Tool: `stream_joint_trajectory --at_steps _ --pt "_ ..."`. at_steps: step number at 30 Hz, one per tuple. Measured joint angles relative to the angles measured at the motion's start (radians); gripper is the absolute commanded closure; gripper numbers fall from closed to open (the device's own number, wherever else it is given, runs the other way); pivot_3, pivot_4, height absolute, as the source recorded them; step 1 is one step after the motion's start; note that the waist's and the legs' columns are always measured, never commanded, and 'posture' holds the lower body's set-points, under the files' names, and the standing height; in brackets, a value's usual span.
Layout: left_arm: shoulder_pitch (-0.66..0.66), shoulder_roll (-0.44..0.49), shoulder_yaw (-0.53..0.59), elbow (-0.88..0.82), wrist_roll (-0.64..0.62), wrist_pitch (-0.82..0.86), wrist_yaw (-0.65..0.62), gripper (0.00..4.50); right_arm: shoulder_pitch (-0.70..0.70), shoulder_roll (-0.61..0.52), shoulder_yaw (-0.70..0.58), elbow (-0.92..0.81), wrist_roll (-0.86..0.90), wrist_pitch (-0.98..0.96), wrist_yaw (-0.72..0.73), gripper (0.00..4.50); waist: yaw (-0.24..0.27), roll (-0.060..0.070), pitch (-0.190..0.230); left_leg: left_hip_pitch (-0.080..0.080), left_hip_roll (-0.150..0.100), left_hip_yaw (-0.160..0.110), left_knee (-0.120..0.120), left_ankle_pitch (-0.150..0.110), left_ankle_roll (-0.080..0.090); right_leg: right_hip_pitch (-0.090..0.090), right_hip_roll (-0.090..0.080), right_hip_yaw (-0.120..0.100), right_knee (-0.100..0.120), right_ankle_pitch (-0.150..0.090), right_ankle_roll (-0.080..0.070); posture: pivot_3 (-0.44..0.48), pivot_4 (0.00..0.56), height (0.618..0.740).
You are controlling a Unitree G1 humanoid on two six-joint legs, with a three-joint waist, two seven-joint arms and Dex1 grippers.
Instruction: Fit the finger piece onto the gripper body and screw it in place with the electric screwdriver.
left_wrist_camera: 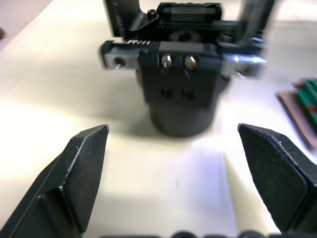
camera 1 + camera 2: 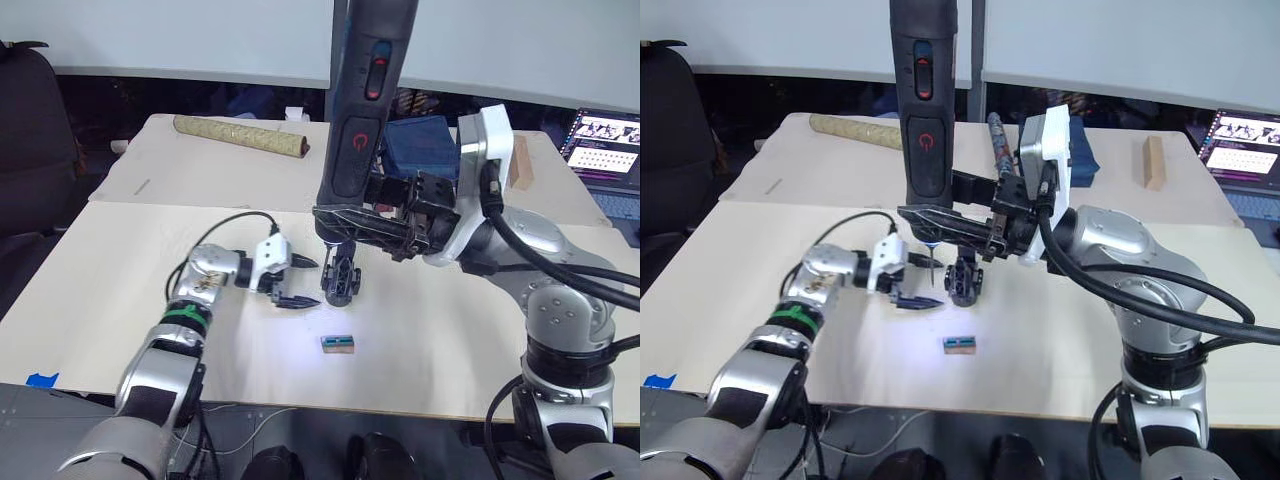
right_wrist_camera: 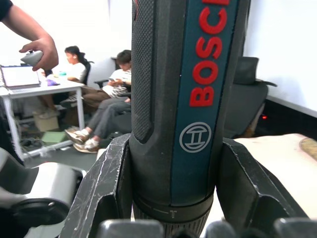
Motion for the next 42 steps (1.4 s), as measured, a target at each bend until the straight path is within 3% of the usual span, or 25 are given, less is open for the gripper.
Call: stream_joint_trajectory --at_steps 4,9,11,13,14,18,30,42 --pt "0.141 0.085 -0.011 -0.287 -0.073 0.122 -0.101 0.0 0.042 -0.041 -0.002 -0.011 0.029 0.009 0.016 2.56 0.007 0.001 0.0 0.0 -0.001 -0.001 0.001 0.0 0.0 0.001 -0.001 0.0 -0.001 0.0 0.0 0.0 0.15 0.74" --pt "0.255 0.123 -0.042 -0.526 -0.116 0.214 -0.123 0.0 0.089 -0.062 0.0 -0.024 0.023 0.006 0.032 2.56 0.012 0.001 0.001 0.0 -0.001 -0.003 0.002 0.0 0.0 0.002 -0.001 0.001 -0.002 0.0 0.0 0.0 0.15 0.74" --pt "0.286 0.13 -0.049 -0.566 -0.127 0.217 -0.12 0.0 0.107 -0.064 0.005 -0.038 0.018 0.006 0.029 2.56 0.021 -0.001 0.001 0.009 0.012 0.042 -0.005 0.0 -0.001 -0.017 -0.004 0.009 0.008 -0.003 -0.006 0.0 0.15 0.74" --pt "0.303 0.132 -0.057 -0.579 -0.13 0.218 -0.118 0.0 0.136 -0.067 0.006 -0.068 0.017 0.006 0.029 2.56 0.028 -0.006 0.001 0.017 0.019 0.095 -0.02 0.0 -0.002 -0.038 -0.02 0.025 0.024 -0.009 -0.02 0.0 0.15 0.74" --pt "0.303 0.132 -0.061 -0.583 -0.131 0.217 -0.117 0.0 0.153 -0.068 0.006 -0.076 0.015 0.006 0.027 2.56 0.024 -0.007 0.001 0.018 0.018 0.099 -0.018 0.0 -0.002 -0.039 -0.018 0.032 0.029 -0.006 -0.015 0.0 0.15 0.74" --pt "0.307 0.13 -0.082 -0.606 -0.135 0.199 -0.116 0.0 0.189 -0.084 0.005 -0.104 -0.009 -0.013 0.023 2.56 -0.005 -0.007 0.001 0.012 0.025 0.075 -0.007 0.0 -0.008 -0.033 -0.012 0.024 0.032 -0.008 -0.021 0.0 0.15 0.74" --pt "0.351 0.156 -0.101 -0.562 -0.12 0.108 -0.107 0.0 0.323 -0.09 0.051 -0.146 -0.135 -0.124 0.105 2.56 0.01 -0.01 0.003 0.009 0.028 0.073 -0.002 0.0 -0.009 -0.031 -0.001 0.02 0.028 -0.006 -0.021 0.0 0.15 0.74" --pt "0.371 0.107 -0.128 -0.536 -0.08 0.053 -0.013 0.0 0.391 -0.062 0.112 -0.114 -0.281 -0.262 0.172 2.56 0.01 -0.011 0.003 0.009 0.028 0.073 -0.002 0.0 -0.009 -0.031 0.0 0.021 0.028 -0.006 -0.021 0.0 0.15 0.74"
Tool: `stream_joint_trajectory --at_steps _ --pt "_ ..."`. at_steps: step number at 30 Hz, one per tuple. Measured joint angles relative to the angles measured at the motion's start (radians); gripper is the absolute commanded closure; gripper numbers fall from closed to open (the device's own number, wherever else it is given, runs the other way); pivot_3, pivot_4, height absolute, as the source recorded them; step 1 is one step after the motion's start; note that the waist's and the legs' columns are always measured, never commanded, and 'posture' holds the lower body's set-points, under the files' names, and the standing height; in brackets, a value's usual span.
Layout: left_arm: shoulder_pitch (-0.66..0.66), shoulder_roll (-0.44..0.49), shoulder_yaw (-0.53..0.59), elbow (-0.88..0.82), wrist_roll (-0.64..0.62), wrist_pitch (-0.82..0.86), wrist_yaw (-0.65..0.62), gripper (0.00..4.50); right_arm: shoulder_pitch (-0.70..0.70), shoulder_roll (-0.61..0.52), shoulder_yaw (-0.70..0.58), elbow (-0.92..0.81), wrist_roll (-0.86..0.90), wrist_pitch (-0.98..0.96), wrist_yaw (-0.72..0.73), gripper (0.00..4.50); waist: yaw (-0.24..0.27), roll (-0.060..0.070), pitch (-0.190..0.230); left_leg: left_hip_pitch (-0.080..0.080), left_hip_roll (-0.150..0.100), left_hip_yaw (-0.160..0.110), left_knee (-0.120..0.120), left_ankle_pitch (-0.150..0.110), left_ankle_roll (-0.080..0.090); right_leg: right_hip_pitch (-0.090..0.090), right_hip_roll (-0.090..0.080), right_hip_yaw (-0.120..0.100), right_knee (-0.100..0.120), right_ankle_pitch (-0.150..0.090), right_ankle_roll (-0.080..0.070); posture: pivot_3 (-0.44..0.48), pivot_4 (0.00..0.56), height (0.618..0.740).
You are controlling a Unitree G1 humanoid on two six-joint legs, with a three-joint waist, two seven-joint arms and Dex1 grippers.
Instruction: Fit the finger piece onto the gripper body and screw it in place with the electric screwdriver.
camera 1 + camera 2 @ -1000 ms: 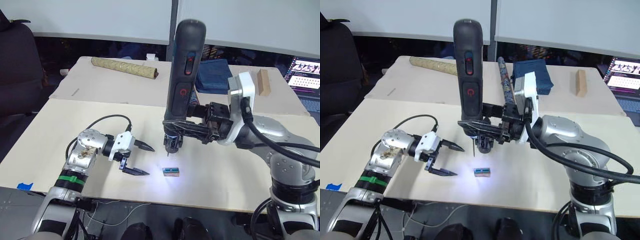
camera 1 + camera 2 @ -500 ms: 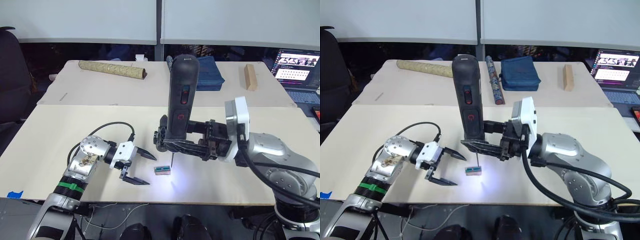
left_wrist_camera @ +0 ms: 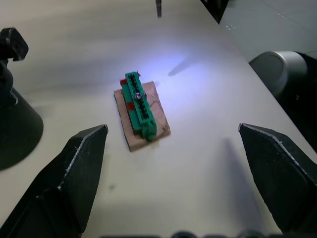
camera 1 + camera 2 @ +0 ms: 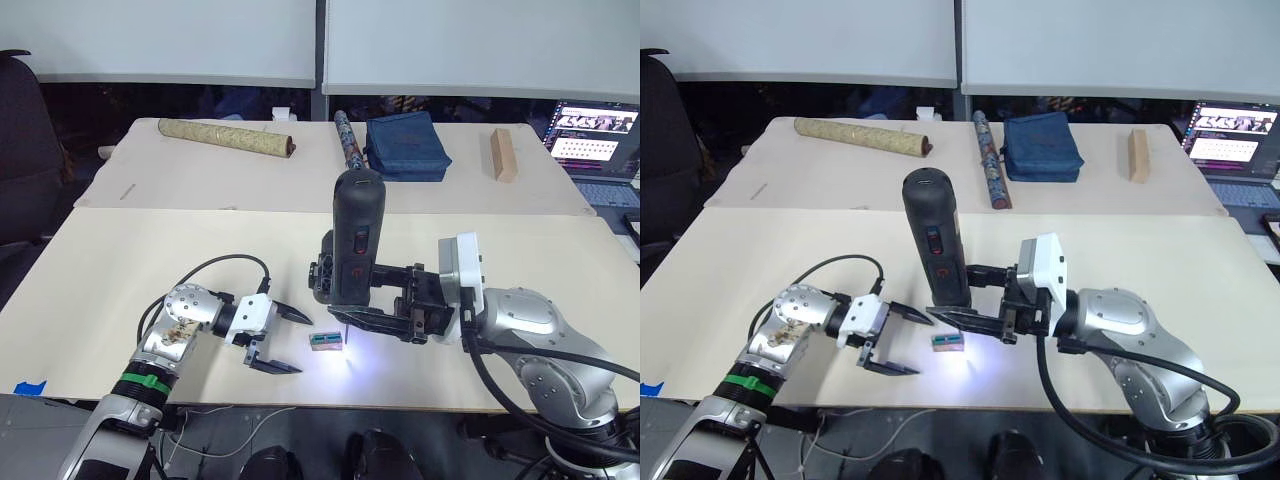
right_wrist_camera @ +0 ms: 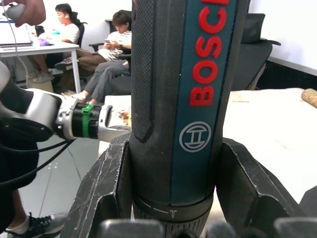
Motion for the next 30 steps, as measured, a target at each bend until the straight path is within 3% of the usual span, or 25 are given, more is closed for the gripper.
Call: stream_joint_trajectory --at_steps 7,30 --pt "-0.002 -0.047 -0.022 0.034 0.024 -0.011 0.066 0.0 -0.026 0.06 0.056 0.074 -0.087 -0.068 -0.001 2.56 0.0 0.0 0.0 0.0 0.0 0.0 0.0 0.0 0.0 0.0 0.0 0.0 0.0 0.0 0.0 0.0 0.15 0.74" --pt "-0.002 -0.05 -0.025 0.068 0.014 -0.061 0.081 0.0 -0.069 0.136 0.113 0.169 -0.142 -0.109 0.03 2.56 0.0 0.0 0.0 0.001 0.0 0.0 0.0 0.0 0.0 0.0 0.0 0.0 0.001 0.0 0.0 0.0 0.15 0.74"
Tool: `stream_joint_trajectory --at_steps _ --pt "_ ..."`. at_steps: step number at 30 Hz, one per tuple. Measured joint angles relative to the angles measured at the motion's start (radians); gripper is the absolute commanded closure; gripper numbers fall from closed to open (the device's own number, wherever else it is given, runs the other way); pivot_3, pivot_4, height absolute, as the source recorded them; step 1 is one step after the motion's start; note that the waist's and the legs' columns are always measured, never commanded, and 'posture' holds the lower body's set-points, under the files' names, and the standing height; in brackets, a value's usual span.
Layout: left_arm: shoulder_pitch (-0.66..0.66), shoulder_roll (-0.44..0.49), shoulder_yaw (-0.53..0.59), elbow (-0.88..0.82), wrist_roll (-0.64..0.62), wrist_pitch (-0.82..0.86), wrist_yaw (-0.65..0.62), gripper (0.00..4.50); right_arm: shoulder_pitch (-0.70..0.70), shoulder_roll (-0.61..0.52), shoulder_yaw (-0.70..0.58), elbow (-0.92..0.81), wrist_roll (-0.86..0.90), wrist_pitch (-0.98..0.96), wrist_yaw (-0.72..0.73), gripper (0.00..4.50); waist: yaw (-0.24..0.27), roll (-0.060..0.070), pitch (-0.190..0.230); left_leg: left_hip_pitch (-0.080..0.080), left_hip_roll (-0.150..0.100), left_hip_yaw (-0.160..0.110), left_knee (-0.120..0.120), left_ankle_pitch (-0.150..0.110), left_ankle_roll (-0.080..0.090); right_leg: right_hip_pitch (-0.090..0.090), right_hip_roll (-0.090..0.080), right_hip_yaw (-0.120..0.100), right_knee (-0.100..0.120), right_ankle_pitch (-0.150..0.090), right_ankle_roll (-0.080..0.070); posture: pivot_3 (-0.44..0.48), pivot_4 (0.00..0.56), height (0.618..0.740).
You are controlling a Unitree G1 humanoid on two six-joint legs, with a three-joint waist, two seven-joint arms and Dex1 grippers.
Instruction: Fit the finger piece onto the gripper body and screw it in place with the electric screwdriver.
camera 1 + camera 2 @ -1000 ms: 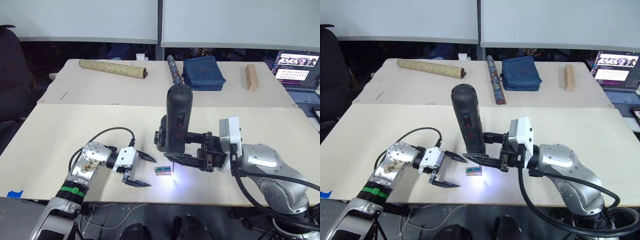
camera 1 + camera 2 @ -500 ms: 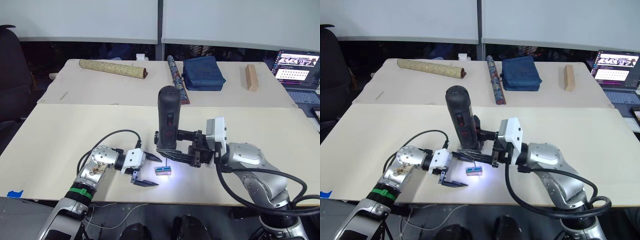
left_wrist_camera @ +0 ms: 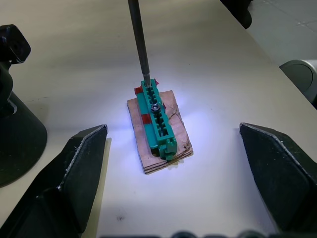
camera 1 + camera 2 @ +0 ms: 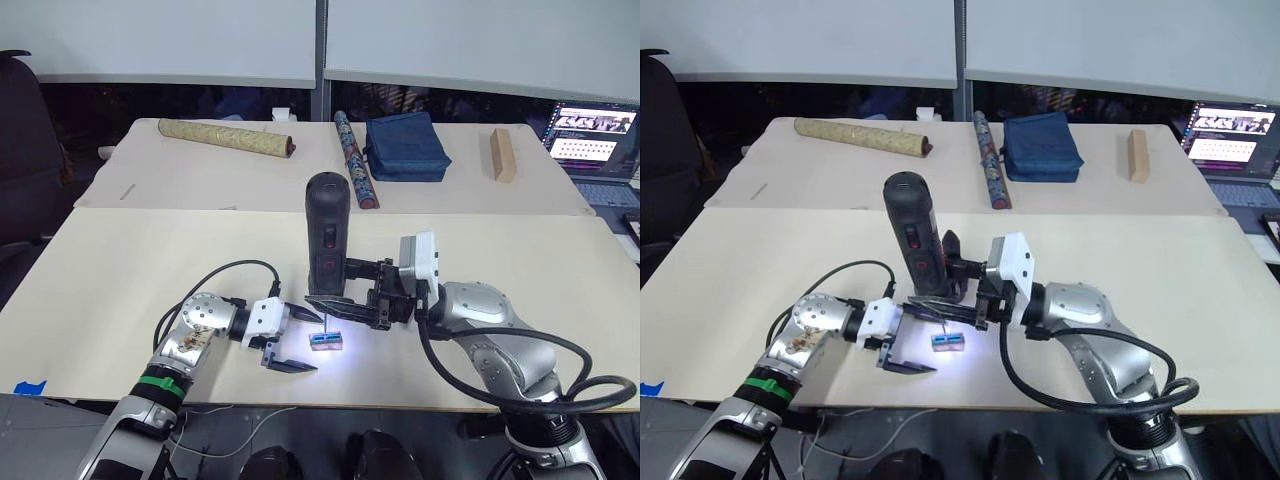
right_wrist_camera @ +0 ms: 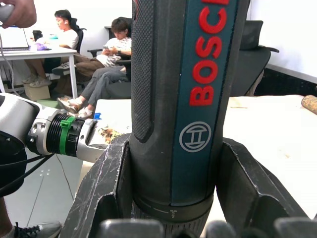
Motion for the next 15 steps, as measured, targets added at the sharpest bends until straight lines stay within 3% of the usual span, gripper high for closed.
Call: stream_joint_trajectory --at_steps 15 --pt "0.0 0.004 0.0 -0.014 0.0 0.01 0.004 0.0 -0.007 0.005 0.009 0.001 -0.014 0.0 0.018 2.56 -0.001 0.0 0.0 0.0 0.0 0.0 0.0 0.0 0.0 0.0 0.0 0.0 0.0 0.0 0.0 0.0 0.15 0.74"
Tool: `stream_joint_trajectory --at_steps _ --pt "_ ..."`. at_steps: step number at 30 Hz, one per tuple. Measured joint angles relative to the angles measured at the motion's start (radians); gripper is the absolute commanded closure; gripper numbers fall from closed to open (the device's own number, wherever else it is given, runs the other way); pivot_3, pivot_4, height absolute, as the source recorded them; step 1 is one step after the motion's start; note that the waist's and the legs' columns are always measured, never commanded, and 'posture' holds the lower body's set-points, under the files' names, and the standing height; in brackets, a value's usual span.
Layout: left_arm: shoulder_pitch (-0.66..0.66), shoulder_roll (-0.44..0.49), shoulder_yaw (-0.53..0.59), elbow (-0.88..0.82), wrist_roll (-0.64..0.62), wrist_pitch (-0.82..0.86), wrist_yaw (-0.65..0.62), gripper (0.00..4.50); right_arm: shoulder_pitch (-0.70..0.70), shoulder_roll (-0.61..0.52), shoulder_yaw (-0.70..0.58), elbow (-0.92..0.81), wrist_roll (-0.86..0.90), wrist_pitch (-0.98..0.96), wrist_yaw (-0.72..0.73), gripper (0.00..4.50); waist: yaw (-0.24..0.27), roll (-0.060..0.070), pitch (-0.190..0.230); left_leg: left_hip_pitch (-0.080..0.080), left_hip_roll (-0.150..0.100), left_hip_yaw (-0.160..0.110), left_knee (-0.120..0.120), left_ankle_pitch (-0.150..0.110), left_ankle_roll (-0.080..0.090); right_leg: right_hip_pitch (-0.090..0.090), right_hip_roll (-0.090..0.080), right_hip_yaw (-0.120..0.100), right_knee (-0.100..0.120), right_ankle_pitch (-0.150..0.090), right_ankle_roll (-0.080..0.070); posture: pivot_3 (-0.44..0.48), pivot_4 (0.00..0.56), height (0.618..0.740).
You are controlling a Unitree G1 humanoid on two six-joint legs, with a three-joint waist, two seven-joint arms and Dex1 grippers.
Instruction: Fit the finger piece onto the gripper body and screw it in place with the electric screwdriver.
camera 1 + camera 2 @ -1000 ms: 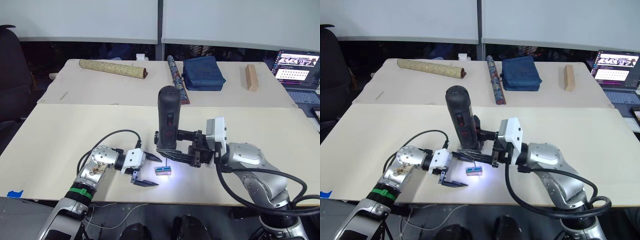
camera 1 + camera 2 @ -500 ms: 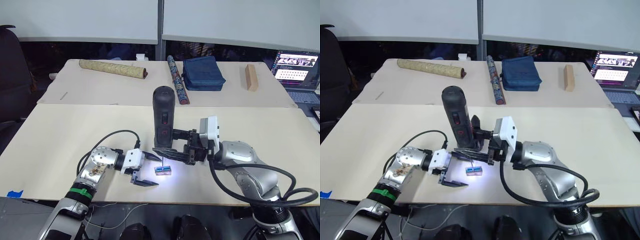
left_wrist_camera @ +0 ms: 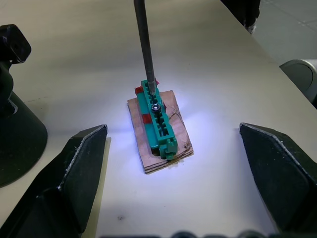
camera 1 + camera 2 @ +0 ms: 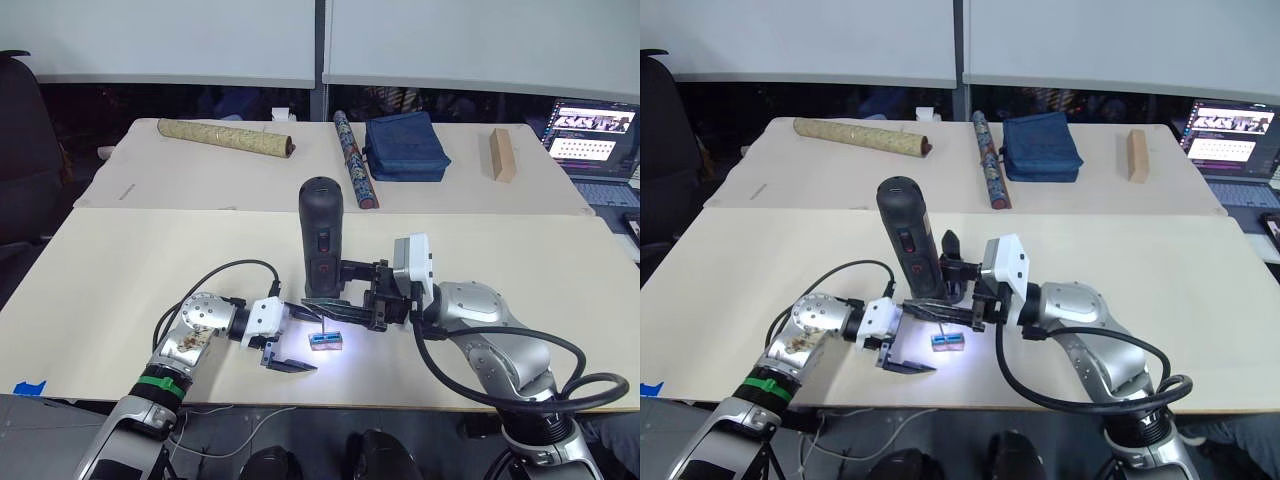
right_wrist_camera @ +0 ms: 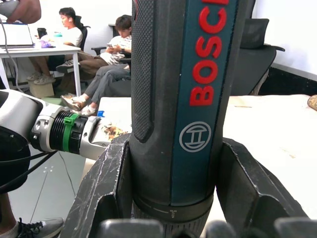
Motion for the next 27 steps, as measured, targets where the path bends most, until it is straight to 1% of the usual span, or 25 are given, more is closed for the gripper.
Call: stream_joint_trajectory --at_steps 27 --pt "0.008 0.007 -0.004 -0.034 0.001 0.041 0.012 0.0 0.014 0.005 0.0 0.027 -0.018 -0.014 0.008 2.56 0.0 0.0 0.0 0.0 0.0 0.0 0.0 0.0 0.0 0.0 0.0 0.0 0.0 0.0 0.0 0.0 0.15 0.74"
